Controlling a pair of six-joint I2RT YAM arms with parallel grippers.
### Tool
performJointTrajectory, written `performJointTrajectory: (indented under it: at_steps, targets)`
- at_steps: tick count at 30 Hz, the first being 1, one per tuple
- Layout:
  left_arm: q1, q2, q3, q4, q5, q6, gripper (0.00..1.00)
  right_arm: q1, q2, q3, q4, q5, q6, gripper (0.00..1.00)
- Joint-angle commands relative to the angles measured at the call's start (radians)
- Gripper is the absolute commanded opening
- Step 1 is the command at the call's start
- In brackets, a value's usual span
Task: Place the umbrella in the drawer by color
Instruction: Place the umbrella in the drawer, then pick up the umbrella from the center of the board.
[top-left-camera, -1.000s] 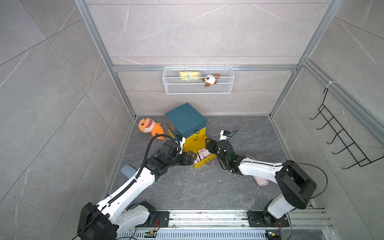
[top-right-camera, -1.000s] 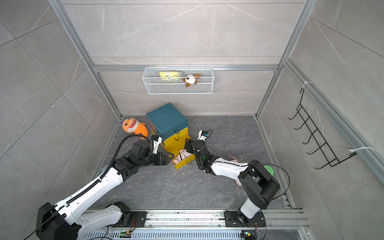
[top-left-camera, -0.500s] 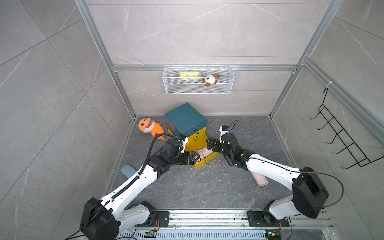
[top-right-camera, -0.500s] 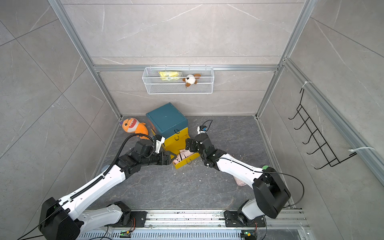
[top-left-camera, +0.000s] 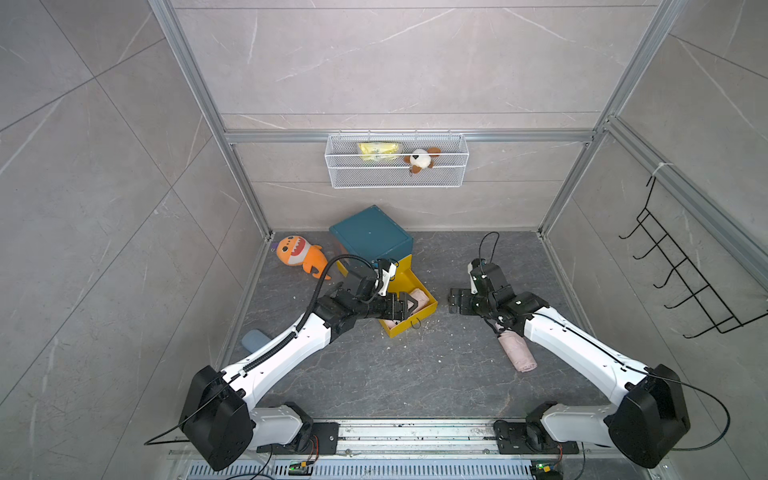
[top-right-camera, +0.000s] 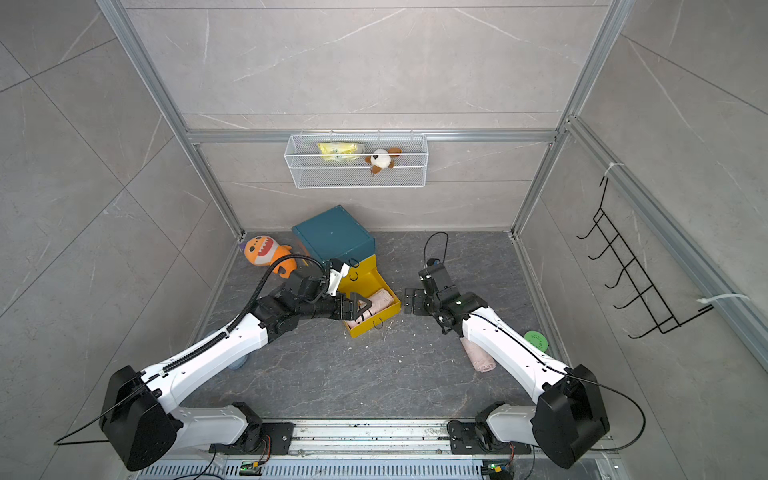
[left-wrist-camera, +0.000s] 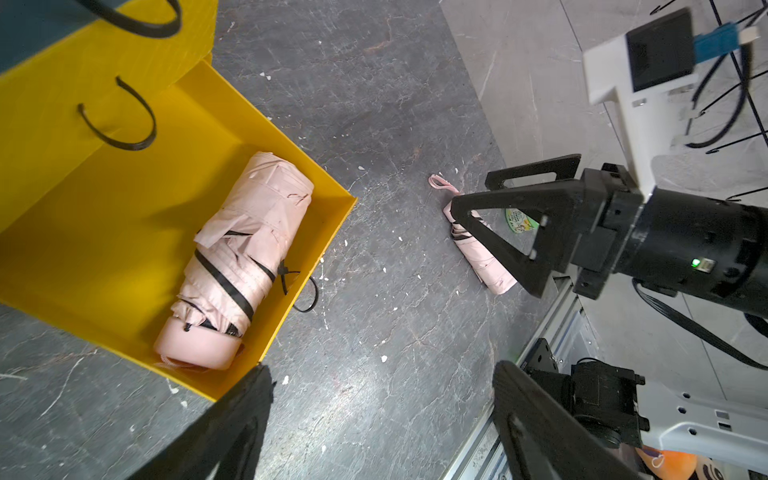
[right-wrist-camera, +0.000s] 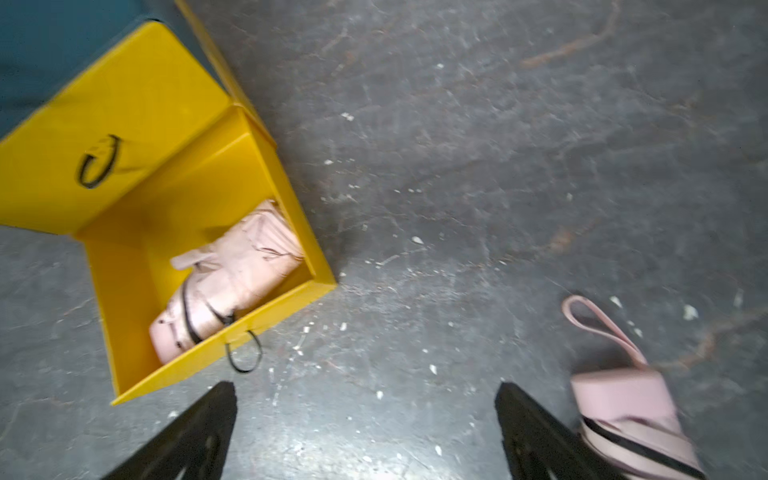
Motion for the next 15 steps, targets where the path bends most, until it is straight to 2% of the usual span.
performJointTrajectory:
  at_steps: [1, 7, 15]
  targets:
    - [-0.038, 0.035, 0.044, 0.058, 0.026, -0.018, 0.87, -0.059, -0.038, -0.076, -0.090, 0.038, 0.046, 0.99]
    - [-0.093, 0.102, 0.053, 0.099, 0.027, -0.032, 0.87, -0.103, -0.062, -0.126, -0.142, 0.090, 0.071, 0.99]
    - [-0.099, 0.129, 0.036, 0.161, 0.056, -0.041, 0.87, -0.204, -0.062, -0.200, -0.176, 0.122, 0.051, 1.00]
